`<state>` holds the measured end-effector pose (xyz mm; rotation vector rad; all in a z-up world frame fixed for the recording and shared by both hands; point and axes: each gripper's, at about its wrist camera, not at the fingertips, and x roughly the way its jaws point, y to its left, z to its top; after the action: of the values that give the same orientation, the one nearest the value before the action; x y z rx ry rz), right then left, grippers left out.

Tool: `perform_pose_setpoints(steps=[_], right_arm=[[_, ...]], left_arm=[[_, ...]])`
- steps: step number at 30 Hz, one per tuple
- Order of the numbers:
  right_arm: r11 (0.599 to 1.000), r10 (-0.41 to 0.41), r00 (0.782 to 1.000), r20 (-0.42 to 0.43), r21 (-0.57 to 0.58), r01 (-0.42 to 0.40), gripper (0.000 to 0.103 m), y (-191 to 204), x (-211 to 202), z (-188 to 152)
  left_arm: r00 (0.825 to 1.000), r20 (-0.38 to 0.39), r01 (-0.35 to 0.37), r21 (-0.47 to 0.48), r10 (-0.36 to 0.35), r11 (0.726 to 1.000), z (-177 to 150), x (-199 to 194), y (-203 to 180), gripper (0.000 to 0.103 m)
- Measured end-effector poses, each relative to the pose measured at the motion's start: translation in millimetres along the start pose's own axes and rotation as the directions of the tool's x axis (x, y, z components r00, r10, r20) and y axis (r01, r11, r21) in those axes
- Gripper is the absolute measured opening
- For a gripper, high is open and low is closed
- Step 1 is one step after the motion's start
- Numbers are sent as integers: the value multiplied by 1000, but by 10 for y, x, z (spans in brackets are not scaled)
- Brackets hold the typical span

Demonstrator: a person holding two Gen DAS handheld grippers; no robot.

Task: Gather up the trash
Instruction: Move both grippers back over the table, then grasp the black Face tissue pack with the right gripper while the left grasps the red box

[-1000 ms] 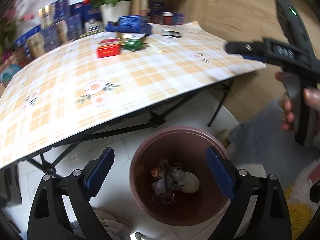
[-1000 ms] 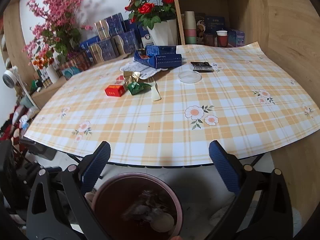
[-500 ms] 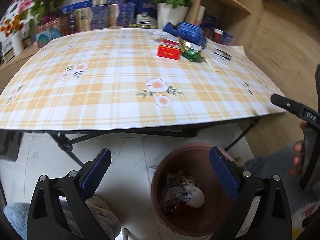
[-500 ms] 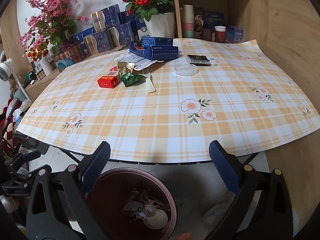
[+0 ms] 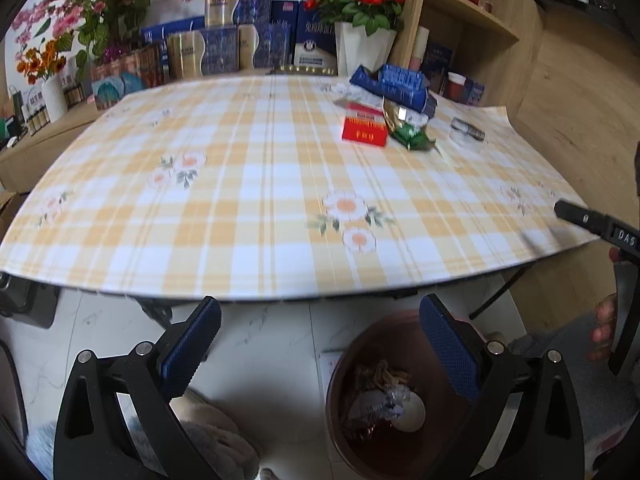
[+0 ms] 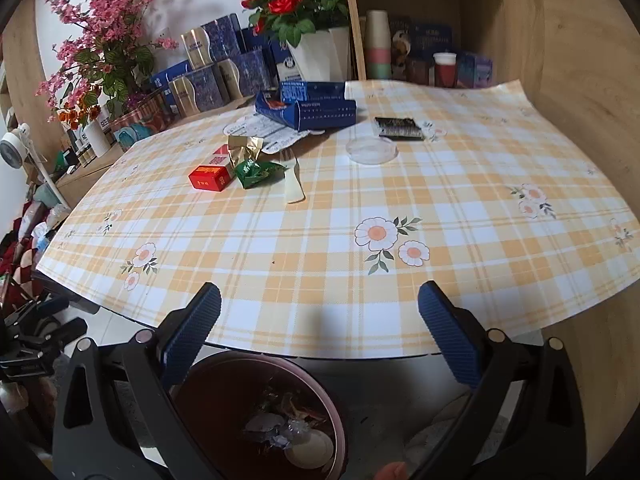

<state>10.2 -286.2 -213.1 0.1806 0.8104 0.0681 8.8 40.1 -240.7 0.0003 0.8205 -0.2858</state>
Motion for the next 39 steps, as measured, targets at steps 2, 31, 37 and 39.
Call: perform_pose_setpoints(steps=[2, 31, 37, 39], right_arm=[[1000, -13, 1000, -20, -13, 12, 97, -26, 51, 61], [991, -132, 987, -95, 21, 135, 97, -1030, 1901, 1903], [970, -244, 962, -122, -23, 243, 96, -952, 2147, 1928], [970, -242, 963, -119, -46, 239, 75, -906, 2165, 1908]], left_arm=[[1000, 22, 11, -10, -11, 1000, 116, -19, 18, 97], [997, 32, -65, 12, 65, 998, 1616, 961, -91, 97], [999, -2, -51, -9, 51, 999, 1651, 1162, -125, 97], [999, 4, -44, 27, 44, 999, 1651, 1192, -196, 97]])
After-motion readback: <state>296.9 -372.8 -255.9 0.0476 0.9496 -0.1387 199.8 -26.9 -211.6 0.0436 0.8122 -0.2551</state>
